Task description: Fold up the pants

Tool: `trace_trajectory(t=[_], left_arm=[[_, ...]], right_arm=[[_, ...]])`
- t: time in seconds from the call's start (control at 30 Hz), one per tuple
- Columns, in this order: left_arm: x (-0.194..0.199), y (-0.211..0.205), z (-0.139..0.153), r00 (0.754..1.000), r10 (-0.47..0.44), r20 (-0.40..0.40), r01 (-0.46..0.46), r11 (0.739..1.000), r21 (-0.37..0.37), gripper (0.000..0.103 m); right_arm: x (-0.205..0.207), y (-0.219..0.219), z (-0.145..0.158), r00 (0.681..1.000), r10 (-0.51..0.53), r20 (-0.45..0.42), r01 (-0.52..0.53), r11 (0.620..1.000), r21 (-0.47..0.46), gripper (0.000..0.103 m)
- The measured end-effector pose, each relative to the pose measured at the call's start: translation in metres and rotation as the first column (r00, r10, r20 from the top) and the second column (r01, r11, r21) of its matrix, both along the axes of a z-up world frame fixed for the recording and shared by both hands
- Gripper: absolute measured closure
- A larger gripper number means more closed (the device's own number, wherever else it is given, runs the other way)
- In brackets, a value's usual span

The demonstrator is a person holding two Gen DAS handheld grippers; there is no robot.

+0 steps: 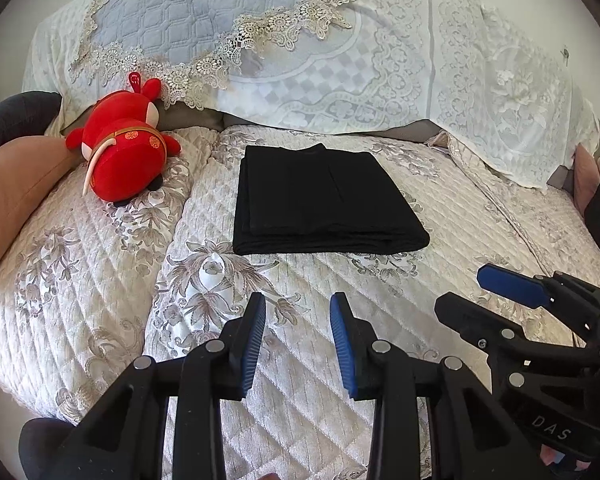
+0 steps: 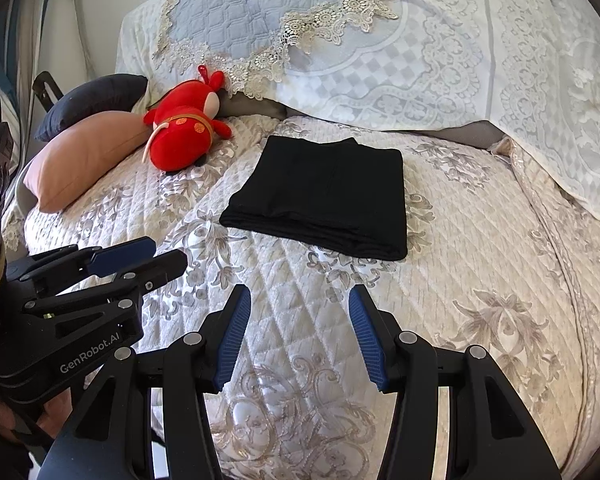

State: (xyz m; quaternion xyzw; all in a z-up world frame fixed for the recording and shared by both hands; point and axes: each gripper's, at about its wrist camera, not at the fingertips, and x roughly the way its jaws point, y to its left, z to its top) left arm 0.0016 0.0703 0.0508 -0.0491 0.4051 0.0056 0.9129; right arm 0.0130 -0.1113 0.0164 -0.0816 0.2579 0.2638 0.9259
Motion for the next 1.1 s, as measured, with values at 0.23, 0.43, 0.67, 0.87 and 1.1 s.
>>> trace_trajectory(t=[0.23,0.43,0.67,0.87,1.1], left_arm=[[0.0007,-0.0018,-0.0029,1.0,-0.003,-0.016,0.003,1.0,0.002,0.067],[0.0011,0.0003,-0.0035,1.0,-0.002,-0.02,0.002,1.0,-0.006,0.067],[0.002,0.0003,-0.0061,0.999,0.007,-0.034,-0.007,1.0,-0.007,0.067],[0.0022,0.0005,-0.0059,0.999,0.009,-0.035,-0.009,1.0,-0.006,0.067],[0.0015,-0.0006,-0.0059,0.999,0.011,-0.03,-0.011,1.0,0.002,0.067]], right_arm=[[-0.0007,0.0001,-0.0005,1.0,0.0,0.003,0.0,1.0,-0.005,0.051],[-0.0015,0.001,-0.0014,1.0,0.004,0.004,-0.004,1.0,-0.006,0.051],[-0.0023,0.0024,-0.0011,1.0,0.006,0.005,-0.006,1.0,-0.011,0.051],[-0.0029,0.0029,-0.0014,1.0,0.01,0.005,-0.01,1.0,-0.012,0.051],[-0.0031,0.0041,-0.0016,1.0,0.013,0.005,-0.013,1.0,-0.012,0.051]])
